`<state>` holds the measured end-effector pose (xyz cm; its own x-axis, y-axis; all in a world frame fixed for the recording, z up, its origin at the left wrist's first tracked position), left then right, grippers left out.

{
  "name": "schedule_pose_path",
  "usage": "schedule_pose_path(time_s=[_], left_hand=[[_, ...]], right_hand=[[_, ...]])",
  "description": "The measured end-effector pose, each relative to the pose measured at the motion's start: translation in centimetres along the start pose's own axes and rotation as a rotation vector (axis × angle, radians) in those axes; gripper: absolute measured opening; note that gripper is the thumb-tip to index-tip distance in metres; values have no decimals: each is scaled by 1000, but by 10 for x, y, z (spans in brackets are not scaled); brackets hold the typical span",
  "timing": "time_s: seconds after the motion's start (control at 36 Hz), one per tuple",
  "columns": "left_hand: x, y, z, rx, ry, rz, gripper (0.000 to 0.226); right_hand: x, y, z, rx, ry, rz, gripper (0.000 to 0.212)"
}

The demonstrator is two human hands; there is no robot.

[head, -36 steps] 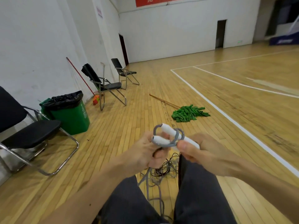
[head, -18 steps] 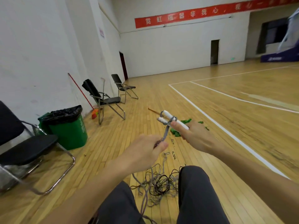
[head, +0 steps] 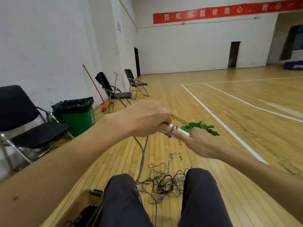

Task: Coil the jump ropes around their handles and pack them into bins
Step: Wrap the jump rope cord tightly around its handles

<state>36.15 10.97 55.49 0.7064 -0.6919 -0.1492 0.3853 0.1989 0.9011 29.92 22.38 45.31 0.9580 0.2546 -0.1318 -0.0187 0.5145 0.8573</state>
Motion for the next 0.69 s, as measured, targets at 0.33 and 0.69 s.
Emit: schedule_pose_path(time_s=[0.33,0.69], left_hand=[[-5,3,4,348,-94,93,28],[-3,-18,10,836,-93,226,16]], right_hand=[[37,-17,34,126,164,202,67],[70,-9,64,154,357,234,65]])
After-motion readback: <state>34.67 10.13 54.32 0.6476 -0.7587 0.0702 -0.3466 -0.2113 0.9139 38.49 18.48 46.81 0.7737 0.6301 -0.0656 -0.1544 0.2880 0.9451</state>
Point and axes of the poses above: each hand's wrist, its own x-axis away from the middle knuckle, its own y-axis out of the back of the hand, z = x × y, the point moved 8 cm from there along -x, towards the middle knuckle, and after that the axes turned 1 degree about -y, right-handed, at the moved point
